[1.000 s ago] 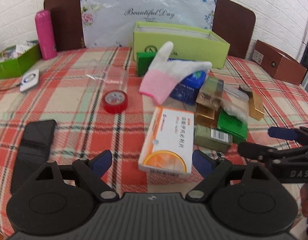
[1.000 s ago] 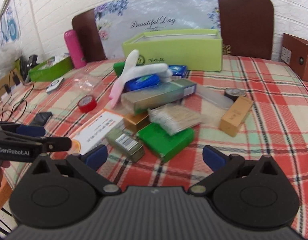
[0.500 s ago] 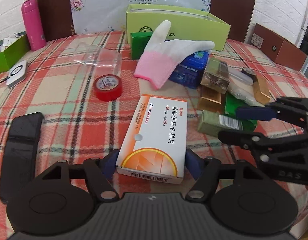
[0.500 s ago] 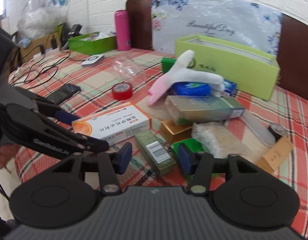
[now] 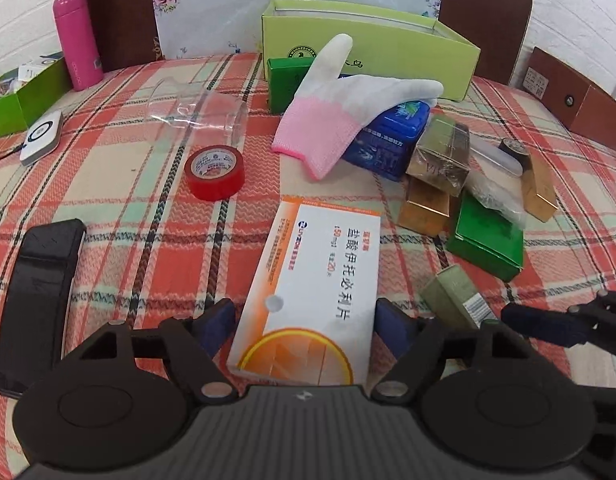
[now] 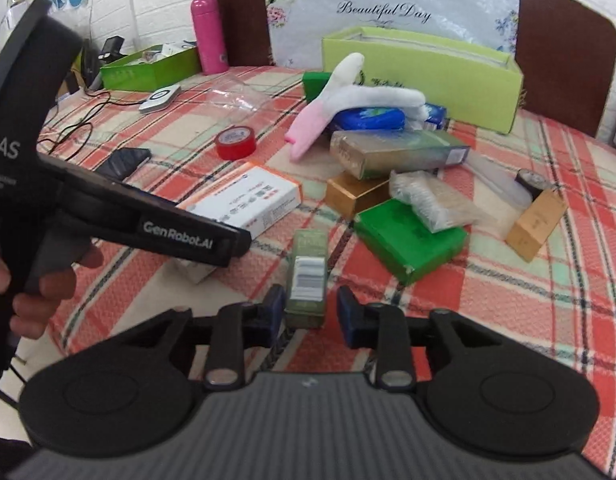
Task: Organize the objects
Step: 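Grasp the orange-white medicine box with the left tool while the right tool grasps the small olive-green box, then lower both held boxes into the lime-green box and open both tools, then withdraw both open tools from the lime-green box back over the table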
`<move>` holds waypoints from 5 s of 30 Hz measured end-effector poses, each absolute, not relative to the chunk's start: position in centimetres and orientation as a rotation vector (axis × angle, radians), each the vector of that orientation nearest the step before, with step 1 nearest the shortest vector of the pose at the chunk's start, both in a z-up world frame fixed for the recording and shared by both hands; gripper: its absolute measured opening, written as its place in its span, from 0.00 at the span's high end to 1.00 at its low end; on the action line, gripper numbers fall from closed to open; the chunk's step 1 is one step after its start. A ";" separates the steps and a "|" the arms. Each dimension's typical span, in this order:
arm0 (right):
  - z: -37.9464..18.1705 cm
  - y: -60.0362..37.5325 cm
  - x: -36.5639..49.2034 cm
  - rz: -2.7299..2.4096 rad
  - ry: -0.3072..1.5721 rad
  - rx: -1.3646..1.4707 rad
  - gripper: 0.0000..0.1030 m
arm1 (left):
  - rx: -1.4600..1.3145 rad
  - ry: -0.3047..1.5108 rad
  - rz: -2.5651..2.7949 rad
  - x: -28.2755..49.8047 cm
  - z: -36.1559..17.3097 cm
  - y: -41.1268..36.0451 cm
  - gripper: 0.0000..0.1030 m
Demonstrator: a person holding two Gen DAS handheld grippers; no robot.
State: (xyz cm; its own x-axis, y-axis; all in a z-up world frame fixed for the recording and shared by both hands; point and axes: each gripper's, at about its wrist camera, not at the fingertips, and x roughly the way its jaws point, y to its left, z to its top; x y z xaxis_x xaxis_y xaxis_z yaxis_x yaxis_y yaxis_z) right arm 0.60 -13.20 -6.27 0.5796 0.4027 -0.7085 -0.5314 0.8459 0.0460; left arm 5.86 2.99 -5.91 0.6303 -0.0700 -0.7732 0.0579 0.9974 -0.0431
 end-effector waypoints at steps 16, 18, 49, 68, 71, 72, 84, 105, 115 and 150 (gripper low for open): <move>-6.2 -13.0 1.2 0.543 0.772 -0.139 0.69 | 0.010 0.883 -0.080 5.9 -5.8 1.7 0.29; -6.3 -12.9 1.2 0.541 0.772 -0.137 0.69 | 0.017 0.886 -0.080 5.9 -5.8 1.6 0.29; -4.7 -14.5 2.2 0.558 0.756 -0.071 0.79 | 0.010 0.778 -0.133 5.6 -1.1 1.7 0.34; 5.8 -17.7 13.7 0.441 0.484 -0.036 0.79 | -0.048 0.528 -0.180 17.2 9.8 -1.2 0.33; 6.1 -18.0 17.7 0.417 0.484 -0.026 0.79 | -0.068 0.515 -0.145 21.2 10.1 -1.6 0.33; 6.0 -18.2 19.3 0.412 0.487 -0.013 0.79 | -0.072 0.508 -0.131 22.6 10.2 -1.8 0.33; 0.5 -16.5 33.8 0.347 0.574 -0.043 0.78 | -0.049 0.575 -0.069 35.2 4.4 -3.0 0.33; 2.8 -17.5 27.7 0.389 0.474 -0.037 0.00 | 0.015 0.580 0.019 28.2 7.0 -1.5 0.07; 4.4 -19.6 18.1 0.394 0.463 0.041 0.00 | 0.011 0.521 -0.046 17.9 8.3 -2.1 0.07; -2.7 -24.8 4.3 0.190 0.600 0.059 0.00 | 0.001 0.675 -0.110 6.3 0.3 -3.8 0.07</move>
